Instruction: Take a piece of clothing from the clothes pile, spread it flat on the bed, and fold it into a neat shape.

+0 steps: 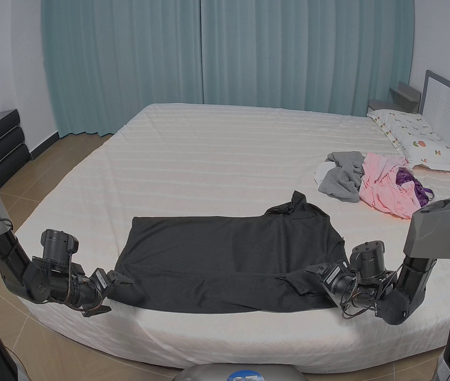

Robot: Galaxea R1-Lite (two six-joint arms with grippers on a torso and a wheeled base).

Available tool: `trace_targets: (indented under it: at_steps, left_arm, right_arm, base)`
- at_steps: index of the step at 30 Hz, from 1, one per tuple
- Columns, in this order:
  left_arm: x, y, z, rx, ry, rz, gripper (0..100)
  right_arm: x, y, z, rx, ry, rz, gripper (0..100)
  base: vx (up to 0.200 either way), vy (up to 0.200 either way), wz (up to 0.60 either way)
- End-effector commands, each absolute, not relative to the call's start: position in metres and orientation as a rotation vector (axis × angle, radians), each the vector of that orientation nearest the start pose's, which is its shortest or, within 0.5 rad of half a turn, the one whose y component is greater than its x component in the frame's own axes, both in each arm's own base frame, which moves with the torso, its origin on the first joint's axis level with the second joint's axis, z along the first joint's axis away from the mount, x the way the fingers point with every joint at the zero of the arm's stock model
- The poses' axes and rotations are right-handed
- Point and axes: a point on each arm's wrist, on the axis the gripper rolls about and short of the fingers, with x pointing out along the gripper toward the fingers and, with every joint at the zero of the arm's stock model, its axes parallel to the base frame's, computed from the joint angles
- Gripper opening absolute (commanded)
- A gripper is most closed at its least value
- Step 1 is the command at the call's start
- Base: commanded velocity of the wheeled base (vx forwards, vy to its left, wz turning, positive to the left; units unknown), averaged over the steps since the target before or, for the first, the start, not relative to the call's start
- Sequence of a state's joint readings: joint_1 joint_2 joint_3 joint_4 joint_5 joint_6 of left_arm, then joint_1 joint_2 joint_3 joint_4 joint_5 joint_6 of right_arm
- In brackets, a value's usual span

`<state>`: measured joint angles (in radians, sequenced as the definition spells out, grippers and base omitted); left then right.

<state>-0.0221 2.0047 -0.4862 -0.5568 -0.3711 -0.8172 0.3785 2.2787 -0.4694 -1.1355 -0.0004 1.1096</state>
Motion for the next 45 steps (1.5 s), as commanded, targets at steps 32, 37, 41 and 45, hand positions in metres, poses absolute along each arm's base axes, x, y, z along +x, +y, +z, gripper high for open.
trace_targets:
  at_steps: [32, 37, 41, 45]
  left_arm:
    - [0.268, -0.014, 0.019, -0.91, 1.057, 0.048, 100]
    - [0.268, -0.014, 0.019, -0.91, 1.057, 0.048, 100]
    - [0.268, -0.014, 0.019, -0.91, 1.057, 0.048, 100]
    - [0.268, -0.014, 0.019, -0.911, 1.057, 0.049, 100]
  right_arm:
    - [0.28, 0.109, -0.014, 0.895, 0.759, -0.086, 0]
    - [0.27, 0.107, -0.007, 0.887, 0.764, -0.081, 0]
    - [0.266, 0.107, -0.008, 0.882, 0.773, -0.08, 0]
    - [0.261, 0.106, -0.01, 0.865, 0.791, -0.084, 0]
  base:
    - [0.0, 0.0, 0.0]
    - [0.0, 0.0, 0.0]
    - [0.0, 0.0, 0.0]
    - [0.0, 0.0, 0.0]
